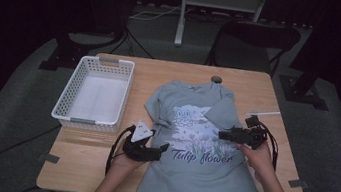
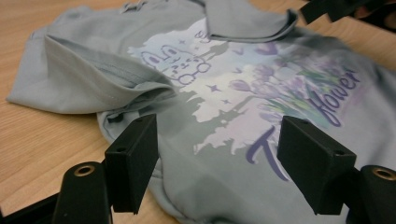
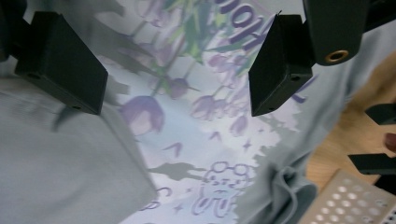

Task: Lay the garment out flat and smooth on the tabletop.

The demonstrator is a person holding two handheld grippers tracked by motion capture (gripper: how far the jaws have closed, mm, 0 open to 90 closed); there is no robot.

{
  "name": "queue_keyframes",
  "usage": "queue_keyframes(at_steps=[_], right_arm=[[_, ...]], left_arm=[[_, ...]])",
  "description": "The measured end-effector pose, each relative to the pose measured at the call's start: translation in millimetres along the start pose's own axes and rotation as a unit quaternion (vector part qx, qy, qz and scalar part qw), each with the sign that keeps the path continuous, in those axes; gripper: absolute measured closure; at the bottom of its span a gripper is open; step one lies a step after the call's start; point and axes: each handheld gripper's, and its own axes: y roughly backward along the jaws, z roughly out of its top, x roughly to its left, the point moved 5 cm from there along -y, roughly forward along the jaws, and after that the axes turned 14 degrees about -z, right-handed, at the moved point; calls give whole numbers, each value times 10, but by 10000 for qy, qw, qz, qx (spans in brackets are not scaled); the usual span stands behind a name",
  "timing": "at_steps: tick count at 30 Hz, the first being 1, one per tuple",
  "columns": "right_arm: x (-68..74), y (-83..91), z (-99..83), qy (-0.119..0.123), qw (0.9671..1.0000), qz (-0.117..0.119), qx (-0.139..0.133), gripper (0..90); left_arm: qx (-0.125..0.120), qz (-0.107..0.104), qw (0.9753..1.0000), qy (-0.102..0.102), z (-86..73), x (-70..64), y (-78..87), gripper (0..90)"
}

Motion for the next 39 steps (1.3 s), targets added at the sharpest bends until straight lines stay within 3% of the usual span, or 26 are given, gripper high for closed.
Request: queue_keyframes(at_steps=[2, 3, 5, 10, 14, 15, 21, 25, 26, 29, 33, 36, 37, 39], right_arm=[[12, -7, 6, 14, 10000, -31, 32, 174], [34, -14, 18, 9, 10000, 21, 67, 170], [34, -18, 30, -22, 10000, -30, 50, 150], [34, -27, 125, -20, 9998, -184, 2, 135], [-11, -88, 282, -107, 9996, -259, 75, 158], [-47, -120, 371, -142, 9992, -360, 52, 207], [-85, -194, 570, -217, 9984, -521, 33, 277], [-71, -301, 663, -155, 9975, -680, 141, 364], [-49, -375, 689, -79, 9964, -816, 221, 399], [-2, -462, 702, 45, 9960, -827, 322, 431], [103, -724, 698, 302, 9921, -1022, 667, 468], [132, -804, 701, 398, 9899, -1135, 745, 474], [145, -838, 704, 459, 9886, -1209, 777, 483], [185, -928, 709, 684, 9828, -1470, 880, 507]], left_arm=[[-29, -80, 10000, -32, -25, -7, 16, 287], [-74, -122, 9999, -18, -49, -8, 34, 206], [-163, -185, 9997, 25, -99, 6, 69, 205], [-184, -60, 9997, 148, -185, 41, 139, 204], [-166, 20, 9997, 171, -242, 40, 176, 122], [-176, 108, 9996, 180, -267, 45, 201, 122], [-259, 127, 9993, 238, -268, 53, 261, 122], [-282, 199, 9990, 269, -263, 62, 273, 122], [-284, 163, 9991, 284, -266, 62, 269, 122], [-290, 150, 9990, 305, -270, 65, 269, 123], [-290, 209, 9989, 304, -275, 77, 277, 123], [-299, 184, 9988, 328, -281, 87, 280, 123], [-284, 208, 9988, 326, -286, 95, 285, 123], [-266, 210, 9988, 353, -302, 107, 277, 123]])
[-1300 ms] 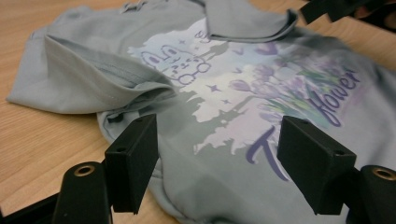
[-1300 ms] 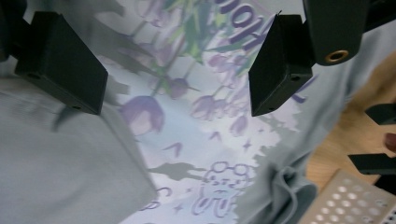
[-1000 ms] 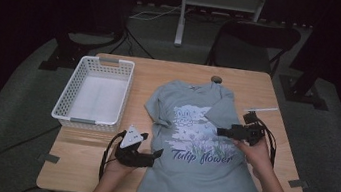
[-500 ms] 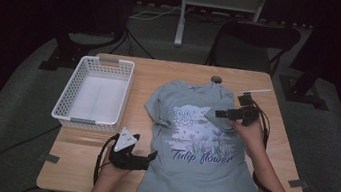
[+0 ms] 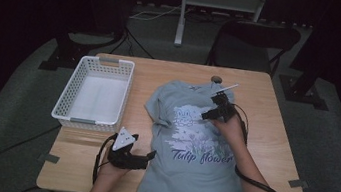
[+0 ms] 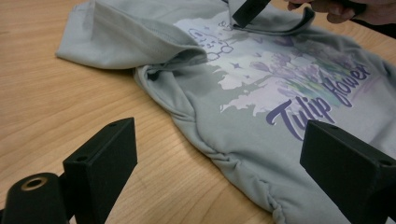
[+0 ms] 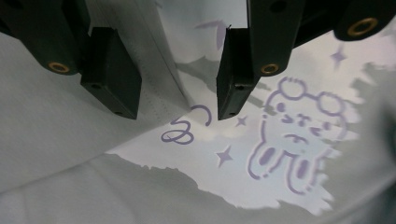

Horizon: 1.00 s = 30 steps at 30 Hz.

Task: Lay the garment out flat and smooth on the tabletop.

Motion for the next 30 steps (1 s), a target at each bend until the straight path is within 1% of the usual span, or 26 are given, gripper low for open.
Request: queue_keyframes(at_steps=[2, 3, 4, 5, 6, 8, 9, 10, 11, 12, 13, 14, 17, 18, 19, 20, 21, 22, 23, 24, 25, 26, 27, 28, 29, 30], right_arm=[[27, -33, 13, 127, 9997, -192, 32, 556], [27, -33, 13, 127, 9997, -192, 32, 556], [32, -37, 23, 158, 9994, -292, 33, 589], [34, -42, 26, 272, 9983, -508, 26, 678], [33, -45, 22, 369, 9974, -619, -14, 706], [33, -45, 17, 403, 9971, -651, -44, 713], [11, -42, 11, 355, 9973, -646, -40, 790], [11, -42, 11, 355, 9973, -646, -40, 790], [-36, -41, 6, 233, 9981, -568, -40, 842], [-36, -41, 6, 233, 9981, -568, -40, 842], [-60, -38, 2, 152, 9984, -542, -45, 849], [-107, -11, -3, 72, 9983, -564, -107, 855], [-173, 40, -3, -23, 9982, -560, -205, 857], [-270, 113, 5, -178, 9978, -546, -319, 857], [-270, 113, 5, -178, 9978, -546, -319, 857], [-399, 198, 16, -357, 9966, -595, -440, 857], [-472, 241, 21, -458, 9957, -628, -507, 857], [-472, 241, 21, -458, 9957, -628, -507, 857], [-617, 334, 26, -698, 9931, -711, -622, 857], [-690, 378, 27, -798, 9916, -758, -675, 857], [-690, 378, 27, -798, 9916, -758, -675, 857], [-839, 469, 18, -1013, 9876, -896, -799, 857], [-839, 469, 18, -1013, 9876, -896, -799, 857], [-911, 508, 9, -1106, 9860, -933, -828, 857], [-985, 541, -4, -1194, 9841, -1010, -843, 857], [-1081, 579, -27, -1308, 9813, -1131, -849, 857]], left_arm=[[8, -38, 10000, 1, -5, 1, -5, 123], [17, -32, 10000, 9, -10, 2, -10, 123], [29, -29, 10000, 8, -14, 0, -15, 123], [33, -29, 10000, 5, -16, -5, -22, 123], [31, -29, 10000, 6, -16, -9, -23, 123], [33, -63, 10000, -3, -15, -14, -23, 123], [44, -54, 10000, -20, -14, -17, -27, 123], [58, -56, 10000, -31, -16, -22, -31, 123], [69, -61, 10000, -17, -21, -28, -41, 123], [69, -61, 10000, -17, -21, -28, -41, 123], [79, -57, 9999, -24, -26, -30, -50, 123], [106, -61, 9999, -28, -33, -34, -62, 123], [81, -96, 9999, -13, -29, -44, -66, 123], [69, -71, 10000, -14, -26, -45, -65, 123], [50, -67, 10000, -22, -22, -49, -62, 123], [26, -93, 10000, -25, -17, -52, -61, 123], [-11, -56, 10000, -27, -10, -54, -57, 123], [-11, -56, 10000, -27, -10, -54, -57, 123], [7, -48, 10000, -21, -12, -48, -58, 123], [7, -48, 10000, -21, -12, -48, -58, 123], [31, -26, 10000, -29, -17, -41, -59, 123], [32, -52, 10000, -13, -21, -38, -63, 123], [50, -11, 10000, 5, -28, -32, -66, 123], [76, 34, 10000, 15, -34, -26, -68, 123], [69, -17, 10000, 26, -37, -23, -69, 123], [62, -2, 10000, 41, -38, -21, -68, 123]])
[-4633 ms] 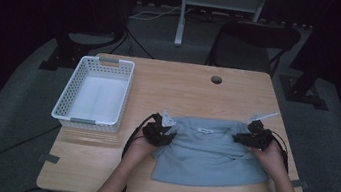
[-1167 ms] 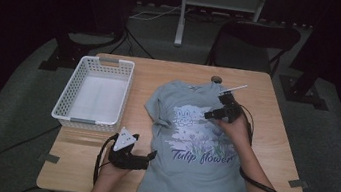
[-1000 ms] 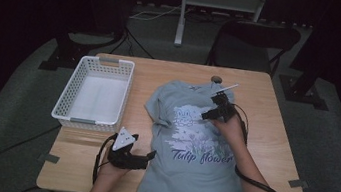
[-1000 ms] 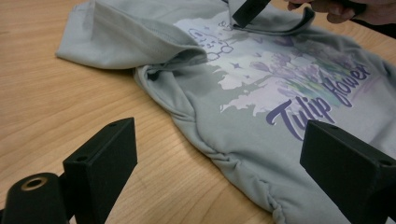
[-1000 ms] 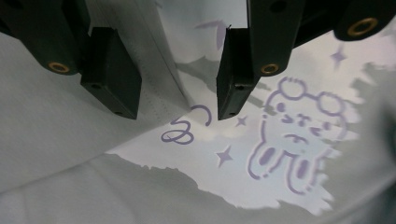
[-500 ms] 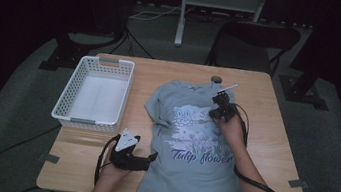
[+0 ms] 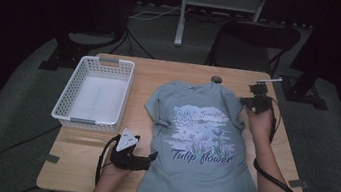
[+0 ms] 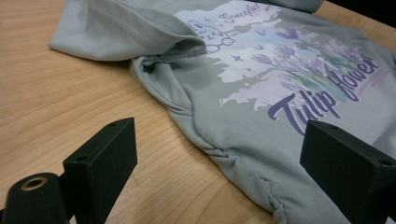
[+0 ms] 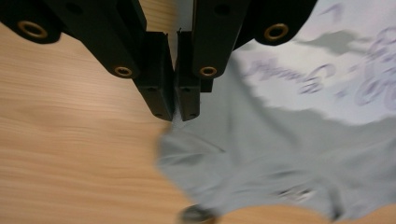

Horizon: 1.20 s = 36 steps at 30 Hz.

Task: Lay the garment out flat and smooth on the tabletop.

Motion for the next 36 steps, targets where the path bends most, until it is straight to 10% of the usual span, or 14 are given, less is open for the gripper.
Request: queue_keyframes(at_steps=[8, 13, 20, 36], right_arm=[[-717, -17, -69, -1010, 9938, -420, 202, 855], [-913, -157, -172, -1169, 9909, -446, 502, 853], [-1067, -298, -304, -1401, 9862, -477, 748, 711], [-1018, -149, -509, -1248, 9906, -153, 532, 445]], left_arm=[[-32, -48, 10000, 3, 9, -16, -15, 123], [-37, -28, 10000, -8, 12, -20, -24, 123], [-93, -33, 9999, 85, 16, -4, -4, 123], [-43, -63, 9999, 89, 15, -54, -41, 123]])
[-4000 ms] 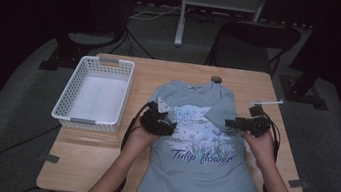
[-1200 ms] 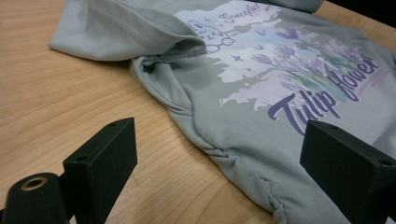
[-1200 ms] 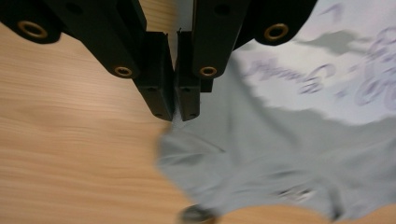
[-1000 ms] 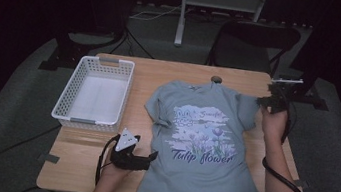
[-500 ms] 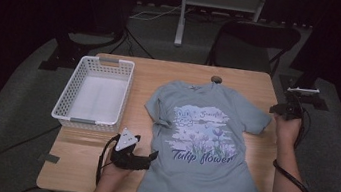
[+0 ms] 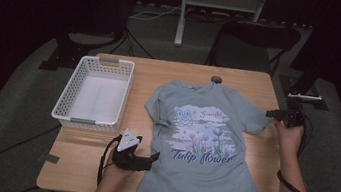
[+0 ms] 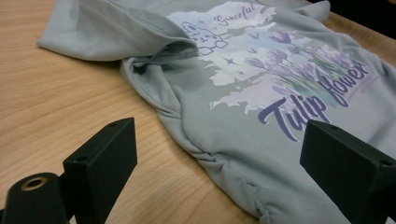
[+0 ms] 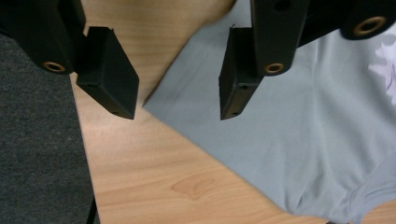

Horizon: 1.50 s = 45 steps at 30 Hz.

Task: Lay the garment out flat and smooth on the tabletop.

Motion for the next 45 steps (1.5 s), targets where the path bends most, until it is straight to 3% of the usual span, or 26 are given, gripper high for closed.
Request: queue_keyframes(at_steps=[5, 13, 17, 19, 21, 26, 29, 33, 35, 40, 41, 43, 45], right_arm=[[-39, 64, -160, -101, 9994, 281, -164, 403], [-72, 204, -535, 132, 9972, 688, -268, 356], [-134, 320, -711, 128, 9964, 710, -444, 302], [-144, 363, -792, 187, 9965, 678, -456, 239], [-162, 455, -926, 214, 9953, 673, -661, 164], [-175, 597, -1134, 275, 9927, 690, -946, 131], [-167, 681, -1378, 282, 9904, 745, -1127, 130], [-148, 726, -1530, 391, 9889, 757, -1221, 130], [-100, 790, -1649, 480, 9856, 767, -1429, 130], [-28, 824, -1773, 689, 9810, 690, -1678, 130], [-16, 785, -1802, 630, 9810, 824, -1639, 131], [-15, 764, -1805, 623, 9825, 796, -1565, 142], [-8, 768, -1792, 646, 9816, 835, -1591, 142]], left_arm=[[-21, -64, 10000, 49, 13, -15, -7, 123], [53, -67, 10000, -17, 28, -56, -47, 123], [62, -57, 10000, -34, 27, -68, -52, 123], [58, -51, 10000, -44, 26, -68, -53, 123], [74, -48, 10000, -33, 22, -66, -53, 123], [72, -22, 10000, -25, 20, -67, -46, 123], [94, -27, 10000, -4, 17, -63, -44, 123], [105, -21, 9999, 28, 17, -61, -66, 123], [128, 56, 9999, 65, 25, -60, -84, 123], [201, 241, 9995, 102, 106, -53, -125, 123], [241, 288, 9993, 83, 169, -47, -150, 123], [243, 370, 9990, 97, 216, -38, -163, 124], [274, 454, 9986, 83, 327, -7, -198, 127]])
